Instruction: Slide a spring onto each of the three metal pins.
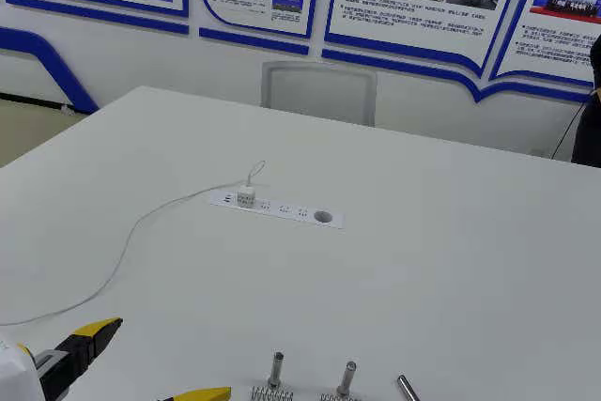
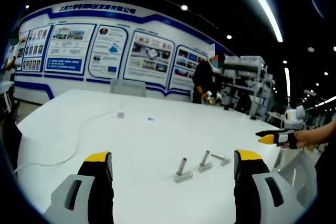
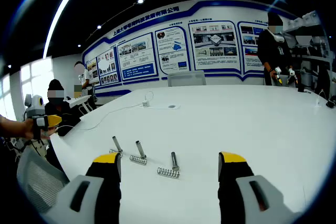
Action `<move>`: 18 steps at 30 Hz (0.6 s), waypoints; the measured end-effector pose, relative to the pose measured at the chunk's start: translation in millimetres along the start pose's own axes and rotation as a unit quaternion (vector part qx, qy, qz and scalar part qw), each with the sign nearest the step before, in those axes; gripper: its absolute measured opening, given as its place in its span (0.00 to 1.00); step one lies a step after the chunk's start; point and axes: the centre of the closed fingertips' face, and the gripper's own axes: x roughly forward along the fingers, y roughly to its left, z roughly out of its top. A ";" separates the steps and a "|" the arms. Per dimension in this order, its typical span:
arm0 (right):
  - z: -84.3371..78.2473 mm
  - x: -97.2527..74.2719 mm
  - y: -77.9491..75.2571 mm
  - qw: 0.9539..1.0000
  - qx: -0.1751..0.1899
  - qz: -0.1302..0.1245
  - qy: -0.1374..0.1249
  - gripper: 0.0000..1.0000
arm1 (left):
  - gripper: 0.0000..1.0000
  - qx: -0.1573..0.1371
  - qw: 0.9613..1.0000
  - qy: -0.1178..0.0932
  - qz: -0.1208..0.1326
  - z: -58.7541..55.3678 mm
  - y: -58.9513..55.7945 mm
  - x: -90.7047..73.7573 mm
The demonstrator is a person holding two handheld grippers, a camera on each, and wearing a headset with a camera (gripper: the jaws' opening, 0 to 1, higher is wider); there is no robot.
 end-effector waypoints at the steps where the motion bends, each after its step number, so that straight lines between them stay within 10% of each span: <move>1: -1.0 -0.1 -0.7 1.000 -0.002 0.000 0.002 0.77 | 0.98 -0.001 1.000 0.000 0.001 0.0 0.7 0.1; 18: -2.7 13.2 -2.1 1.000 -0.006 0.013 0.013 0.76 | 0.97 -0.012 1.000 0.015 0.016 -12.1 10.5 4.4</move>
